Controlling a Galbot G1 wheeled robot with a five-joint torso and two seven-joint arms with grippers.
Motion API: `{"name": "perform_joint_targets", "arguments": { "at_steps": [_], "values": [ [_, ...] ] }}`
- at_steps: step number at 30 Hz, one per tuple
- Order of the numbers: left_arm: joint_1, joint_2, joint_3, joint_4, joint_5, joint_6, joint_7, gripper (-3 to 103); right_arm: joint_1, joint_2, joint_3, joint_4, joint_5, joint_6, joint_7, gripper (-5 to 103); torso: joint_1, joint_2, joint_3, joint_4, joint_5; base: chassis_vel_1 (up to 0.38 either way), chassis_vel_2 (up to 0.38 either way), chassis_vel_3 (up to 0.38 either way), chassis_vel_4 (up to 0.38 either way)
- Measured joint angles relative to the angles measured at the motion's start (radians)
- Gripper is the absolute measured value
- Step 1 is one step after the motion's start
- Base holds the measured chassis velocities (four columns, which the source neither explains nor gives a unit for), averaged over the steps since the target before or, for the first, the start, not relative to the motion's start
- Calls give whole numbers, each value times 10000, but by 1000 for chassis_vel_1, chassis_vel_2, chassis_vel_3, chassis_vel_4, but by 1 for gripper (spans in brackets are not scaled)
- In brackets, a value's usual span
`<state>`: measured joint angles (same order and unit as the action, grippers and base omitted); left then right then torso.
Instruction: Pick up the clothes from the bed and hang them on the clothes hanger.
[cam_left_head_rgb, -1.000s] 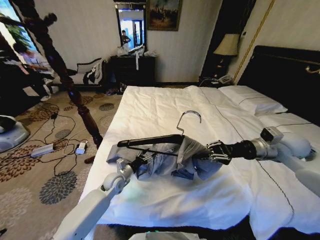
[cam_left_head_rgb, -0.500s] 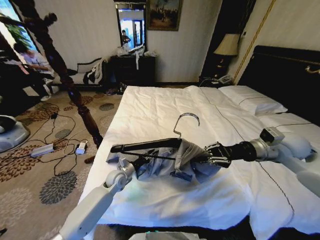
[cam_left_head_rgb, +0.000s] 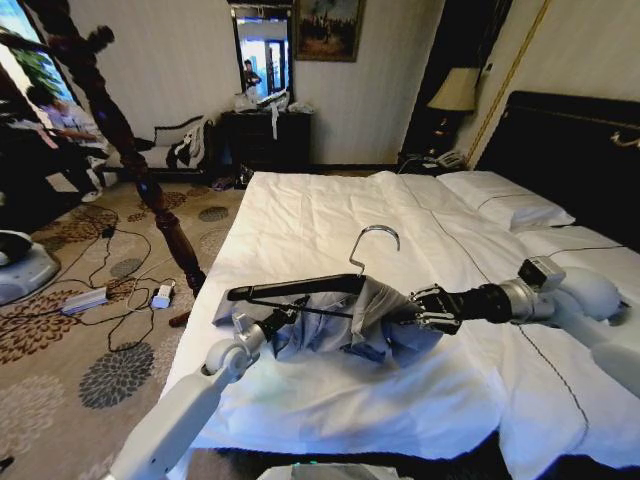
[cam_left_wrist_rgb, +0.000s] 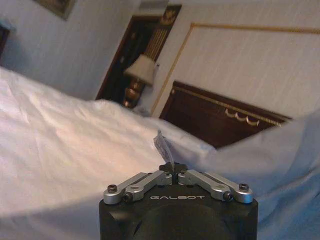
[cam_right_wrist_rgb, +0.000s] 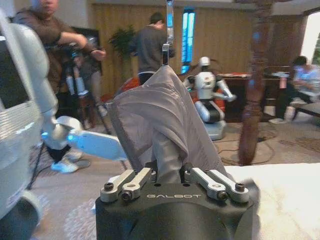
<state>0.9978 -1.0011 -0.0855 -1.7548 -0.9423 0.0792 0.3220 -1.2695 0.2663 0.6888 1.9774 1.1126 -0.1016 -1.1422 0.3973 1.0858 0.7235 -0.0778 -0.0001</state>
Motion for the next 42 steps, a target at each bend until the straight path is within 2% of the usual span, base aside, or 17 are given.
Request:
{"name": "perform_joint_targets", "arguments": {
  "at_steps": [3,5,8,12,14,18,20,22,23,26,28,29,32,35,37,40,42],
  "values": [
    [25,168,-333,-382,-261,-19,89,0,-50,70,-42,-129,182,46,218,17,0,0,0,-2,0,0,0,0,0],
    [47,511,-938,-1005,-635,-11,585,0,-67,163,-127,-215,664,74,652,17,0,0,0,-2,1,0,0,0,0],
    [50,936,-1627,-1538,-1160,108,959,0,-48,245,-174,-243,1243,77,1065,17,0,0,0,0,1,0,0,0,0],
    [-45,1346,-2290,-1763,-1858,179,951,0,-19,337,-166,-260,1485,92,1225,17,0,0,-1,0,0,0,0,0,0],
    [-91,1650,-2584,-1817,-2398,243,717,0,-43,417,-119,-243,1511,161,1234,17,0,0,-1,-1,0,0,0,0,0],
    [-606,1756,-2981,-1703,-2246,309,588,0,-49,482,-115,-171,1875,475,1235,17,-1,0,0,4,-5,0,0,0,0],
    [-1292,1874,-3169,-1749,-3143,518,206,0,-47,488,-137,-92,2266,600,1257,17,0,0,-1,-7,-2,0,0,0,0],
    [-1436,2051,-3123,-1789,-3363,576,78,0,-36,495,-141,-87,2319,621,1278,17,1,0,-1,-9,1,0,0,0,0],
    [-1514,2455,-2925,-1831,-3330,667,11,0,-1,514,-144,-106,2300,636,1296,17,1,-1,0,-7,6,0,0,0,0],
    [-1763,2938,-2732,-1833,-3059,684,105,0,84,516,-147,-180,2233,668,1298,17,0,-1,0,4,-1,0,0,0,0],
    [-2585,3181,-2695,-1854,-3857,753,-358,0,296,487,-163,-244,2286,728,1286,17,0,0,-1,6,-3,0,0,0,0],
    [-2585,3181,-2695,-1854,-3857,753,-358,0,296,487,-163,-244,2286,728,1286,17,0,0,-1,6,-3,0,0,0,0],
    [-3391,3427,-2649,-2151,-5068,853,-1210,0,943,461,-271,-211,2790,776,1233,17,2,-1,0,-7,7,0,0,0,0],
    [-3110,3690,-2401,-2392,-4636,920,-1032,0,1098,441,-319,-140,3062,802,1145,17,1,-1,-1,-5,7,0,0,0,0],
    [-2979,3788,-2300,-2487,-4350,920,-820,0,1142,378,-356,-121,3132,841,995,17,0,0,0,7,-11,0,0,0,0],
    [-3537,3766,-2351,-2495,-5479,964,-1549,0,1144,333,-372,-119,3125,851,887,17,-1,0,-1,4,-1,0,0,0,0],
    [-3937,3898,-2338,-2306,-5631,1048,-1712,0,1135,329,-372,-119,2903,855,907,17,-1,-1,-1,-8,4,0,0,0,0]
  ]
}}
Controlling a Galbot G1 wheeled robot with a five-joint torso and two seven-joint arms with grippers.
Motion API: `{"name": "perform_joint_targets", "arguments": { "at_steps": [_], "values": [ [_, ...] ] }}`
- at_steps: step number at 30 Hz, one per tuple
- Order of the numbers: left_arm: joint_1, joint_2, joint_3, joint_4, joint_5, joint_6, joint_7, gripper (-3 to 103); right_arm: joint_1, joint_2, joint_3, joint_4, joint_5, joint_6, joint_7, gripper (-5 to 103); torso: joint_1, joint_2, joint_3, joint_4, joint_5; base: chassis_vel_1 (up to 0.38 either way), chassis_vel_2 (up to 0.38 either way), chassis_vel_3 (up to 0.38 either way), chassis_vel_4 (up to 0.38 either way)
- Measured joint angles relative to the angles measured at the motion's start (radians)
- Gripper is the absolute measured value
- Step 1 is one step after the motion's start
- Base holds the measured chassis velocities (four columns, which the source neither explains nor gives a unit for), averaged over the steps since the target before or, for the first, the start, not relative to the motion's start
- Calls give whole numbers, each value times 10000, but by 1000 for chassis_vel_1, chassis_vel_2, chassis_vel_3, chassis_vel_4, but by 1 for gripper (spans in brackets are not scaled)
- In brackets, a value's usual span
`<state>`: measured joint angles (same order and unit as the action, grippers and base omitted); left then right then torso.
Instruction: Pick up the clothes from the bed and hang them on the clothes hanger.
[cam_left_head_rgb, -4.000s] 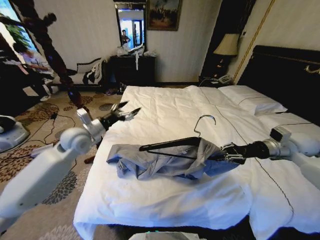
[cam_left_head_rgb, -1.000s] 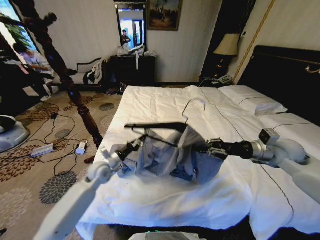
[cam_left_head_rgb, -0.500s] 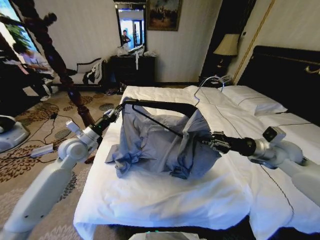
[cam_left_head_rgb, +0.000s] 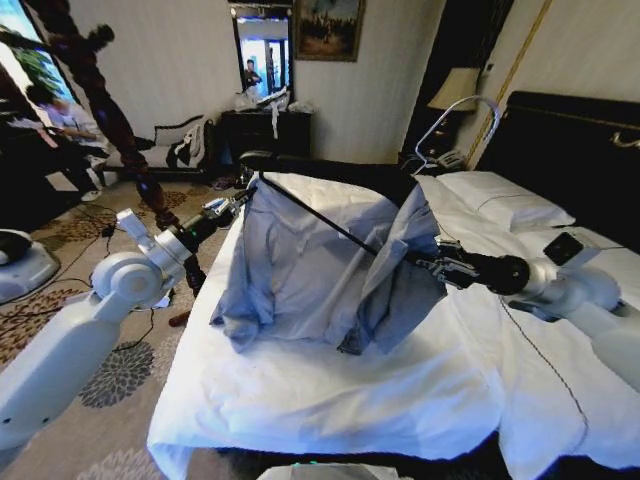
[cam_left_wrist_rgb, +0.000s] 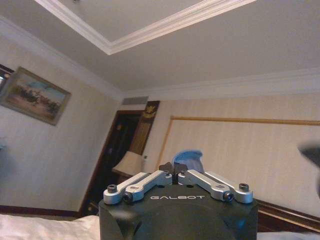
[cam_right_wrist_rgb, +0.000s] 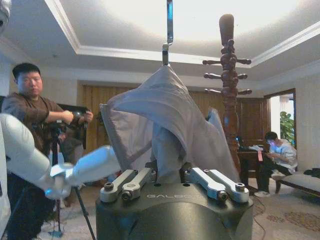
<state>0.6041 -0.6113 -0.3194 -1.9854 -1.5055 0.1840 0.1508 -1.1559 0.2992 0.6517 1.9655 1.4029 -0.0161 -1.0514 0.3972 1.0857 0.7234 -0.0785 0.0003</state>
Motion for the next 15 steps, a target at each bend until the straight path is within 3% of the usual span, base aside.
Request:
{"name": "perform_joint_targets", "arguments": {
  "at_steps": [7,15],
  "values": [
    [-1250,436,62,282,-622,133,222,0,-348,82,-15,-54,-1410,-8,171,17,0,1,0,8,-5,0,0,0,0],
    [-944,792,-9,-353,-685,149,260,0,-544,303,-135,-259,-2293,-136,622,17,0,0,1,8,-4,0,0,0,0]
  ]
}}
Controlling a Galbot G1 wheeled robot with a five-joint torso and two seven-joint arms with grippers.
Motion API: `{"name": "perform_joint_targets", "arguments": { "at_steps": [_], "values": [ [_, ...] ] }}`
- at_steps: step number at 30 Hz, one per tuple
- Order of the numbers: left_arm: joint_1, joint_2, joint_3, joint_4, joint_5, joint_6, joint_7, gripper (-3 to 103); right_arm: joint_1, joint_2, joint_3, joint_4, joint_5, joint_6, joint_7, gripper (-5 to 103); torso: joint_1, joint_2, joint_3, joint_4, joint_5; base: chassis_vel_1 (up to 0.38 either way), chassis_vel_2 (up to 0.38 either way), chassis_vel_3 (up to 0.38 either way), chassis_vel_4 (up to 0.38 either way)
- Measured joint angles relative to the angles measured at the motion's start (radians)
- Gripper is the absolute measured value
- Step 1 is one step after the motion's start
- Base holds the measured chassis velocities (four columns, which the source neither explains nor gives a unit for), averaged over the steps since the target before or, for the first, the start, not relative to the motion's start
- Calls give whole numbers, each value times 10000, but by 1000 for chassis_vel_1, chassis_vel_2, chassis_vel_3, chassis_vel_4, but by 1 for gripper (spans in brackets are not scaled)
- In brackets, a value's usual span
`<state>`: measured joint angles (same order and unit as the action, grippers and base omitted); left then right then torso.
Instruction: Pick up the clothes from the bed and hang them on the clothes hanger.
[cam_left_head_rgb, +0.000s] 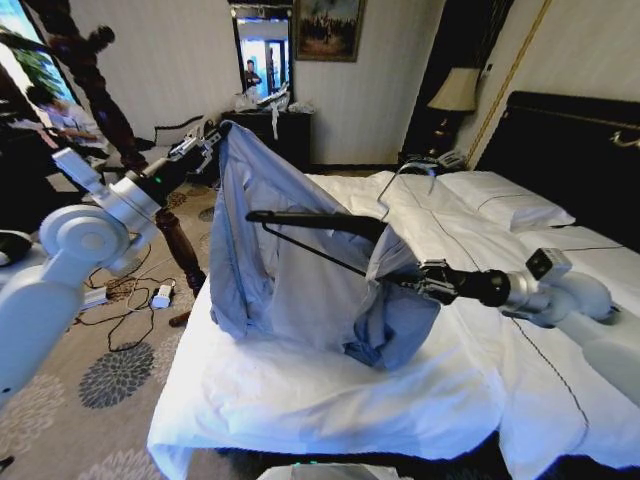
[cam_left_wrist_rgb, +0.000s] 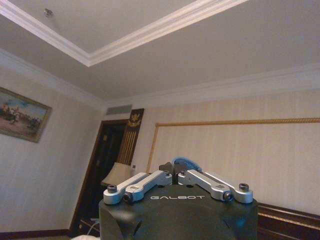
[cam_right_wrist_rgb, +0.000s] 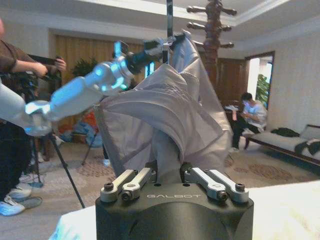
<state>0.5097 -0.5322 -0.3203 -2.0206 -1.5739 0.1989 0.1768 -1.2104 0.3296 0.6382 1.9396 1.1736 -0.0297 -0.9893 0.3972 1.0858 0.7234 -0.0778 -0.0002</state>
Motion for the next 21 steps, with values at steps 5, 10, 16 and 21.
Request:
{"name": "perform_joint_targets", "arguments": {
  "at_steps": [5,10,16,21],
  "values": [
    [197,74,-135,-319,-13,-5,-63,0,-63,71,-26,-74,-295,-29,63,17,0,0,0,-1,1,0,0,0,0],
    [226,78,-363,-865,-265,-34,-229,0,-22,196,-44,-291,-924,-23,-70,17,0,0,0,0,1,0,0,0,0],
    [686,-104,-535,-1922,-422,-58,-529,0,-50,287,-44,-590,-1444,-15,192,17,1,0,0,-2,4,0,0,0,0],
    [1316,-315,-540,-2583,-112,-60,-579,0,-97,397,-183,-621,-999,-61,1016,17,0,0,0,-1,2,0,0,0,0]
  ]
}}
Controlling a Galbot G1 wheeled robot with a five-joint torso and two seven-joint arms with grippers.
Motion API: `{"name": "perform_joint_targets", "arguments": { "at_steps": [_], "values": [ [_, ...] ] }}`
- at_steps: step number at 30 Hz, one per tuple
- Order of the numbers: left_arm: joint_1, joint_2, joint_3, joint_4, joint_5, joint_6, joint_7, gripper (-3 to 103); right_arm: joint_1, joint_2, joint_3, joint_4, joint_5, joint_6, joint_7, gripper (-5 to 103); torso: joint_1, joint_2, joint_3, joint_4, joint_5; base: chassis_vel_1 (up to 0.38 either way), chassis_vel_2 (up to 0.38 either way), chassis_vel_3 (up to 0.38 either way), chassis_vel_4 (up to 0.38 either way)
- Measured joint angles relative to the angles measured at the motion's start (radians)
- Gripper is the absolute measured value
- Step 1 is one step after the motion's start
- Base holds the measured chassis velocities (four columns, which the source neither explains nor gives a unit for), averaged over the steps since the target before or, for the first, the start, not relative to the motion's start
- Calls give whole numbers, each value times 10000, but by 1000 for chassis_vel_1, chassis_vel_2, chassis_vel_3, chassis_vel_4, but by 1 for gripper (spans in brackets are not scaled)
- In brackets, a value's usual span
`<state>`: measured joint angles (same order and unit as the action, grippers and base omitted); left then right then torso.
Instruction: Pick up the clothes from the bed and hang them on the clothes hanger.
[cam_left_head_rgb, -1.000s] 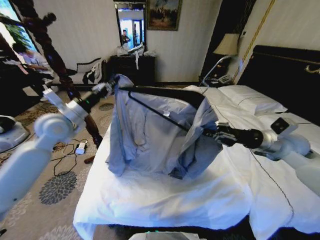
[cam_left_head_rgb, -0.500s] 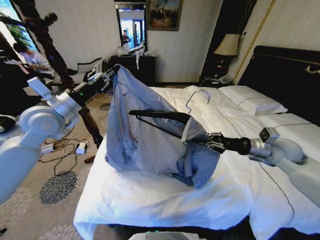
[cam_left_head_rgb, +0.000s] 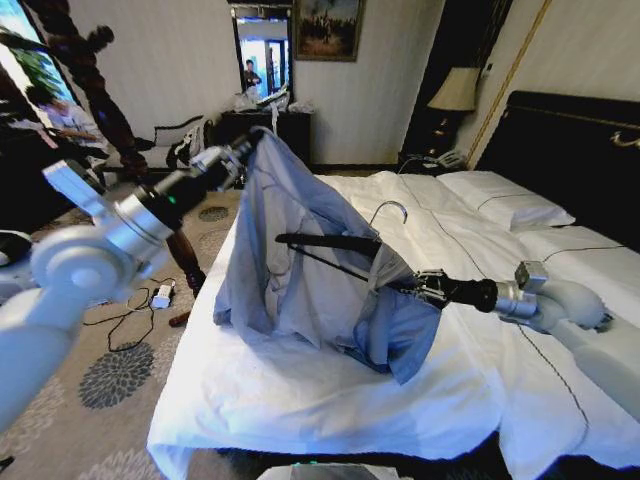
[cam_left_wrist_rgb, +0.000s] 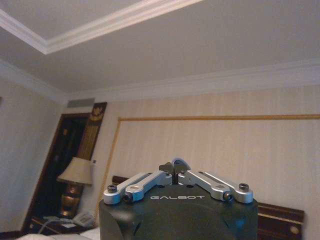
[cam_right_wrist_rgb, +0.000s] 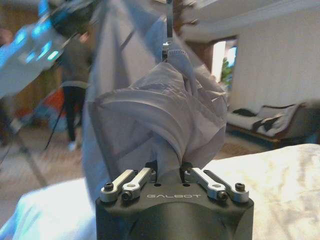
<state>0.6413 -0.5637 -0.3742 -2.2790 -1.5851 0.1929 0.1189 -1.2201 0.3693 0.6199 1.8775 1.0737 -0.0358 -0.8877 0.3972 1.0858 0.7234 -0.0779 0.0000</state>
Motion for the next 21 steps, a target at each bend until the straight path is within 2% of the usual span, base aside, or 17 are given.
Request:
{"name": "perform_joint_targets", "arguments": {
  "at_steps": [3,6,10,12,14,21],
  "values": [
    [530,-152,50,-287,308,4,20,0,8,93,-132,-39,718,-11,364,17,0,0,0,0,0,0,0,0,0],
    [798,-238,144,-328,590,20,79,0,5,107,-182,-24,974,-3,251,17,1,0,0,1,0,0,0,0,0],
    [1006,-384,343,-220,1051,30,158,0,-9,178,-280,166,1276,-1,-368,17,1,1,0,0,-1,0,0,0,0],
    [1053,-463,446,-97,1284,37,194,0,-33,261,-382,324,1478,-3,-924,17,1,0,0,1,-1,0,0,0,0],
    [992,-518,491,118,1438,40,218,0,-84,355,-478,397,1100,-8,-1185,17,0,0,0,0,-3,0,0,0,0],
    [757,-459,491,197,1322,39,237,0,-124,470,-568,355,14,-9,-1026,17,3,0,0,0,0,0,0,0,0]
  ]
}}
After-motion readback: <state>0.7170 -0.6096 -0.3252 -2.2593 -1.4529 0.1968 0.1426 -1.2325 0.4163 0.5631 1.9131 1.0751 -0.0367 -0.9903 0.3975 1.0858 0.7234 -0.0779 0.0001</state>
